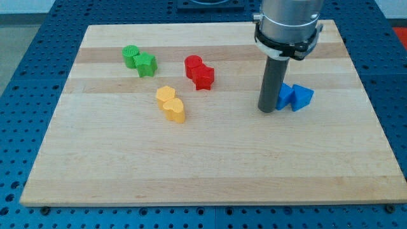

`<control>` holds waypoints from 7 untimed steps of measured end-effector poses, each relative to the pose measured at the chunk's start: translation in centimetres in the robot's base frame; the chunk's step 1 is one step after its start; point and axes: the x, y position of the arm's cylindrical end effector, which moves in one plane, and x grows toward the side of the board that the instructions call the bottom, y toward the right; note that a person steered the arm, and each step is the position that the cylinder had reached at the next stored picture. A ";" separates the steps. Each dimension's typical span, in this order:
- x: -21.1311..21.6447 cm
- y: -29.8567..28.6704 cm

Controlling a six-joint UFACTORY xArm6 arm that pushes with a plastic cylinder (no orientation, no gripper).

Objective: Push the red circle slightly towards the top right of the board

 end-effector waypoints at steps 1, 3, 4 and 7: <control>0.0 -2.3; -1.1 -6.7; -1.7 -9.4; -5.0 -15.2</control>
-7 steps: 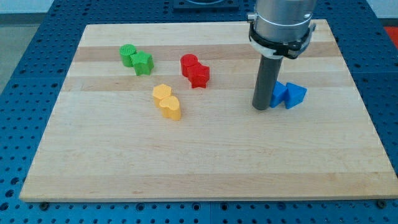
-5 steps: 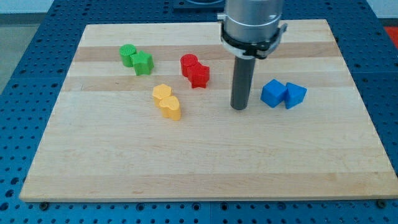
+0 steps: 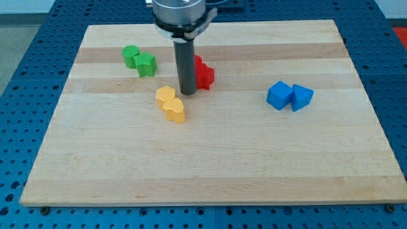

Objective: Push the red circle slightly towards the top right of the board

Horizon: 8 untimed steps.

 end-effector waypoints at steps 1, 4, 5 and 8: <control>-1.5 -1.2; -5.2 -1.1; -5.4 -0.9; -8.2 2.8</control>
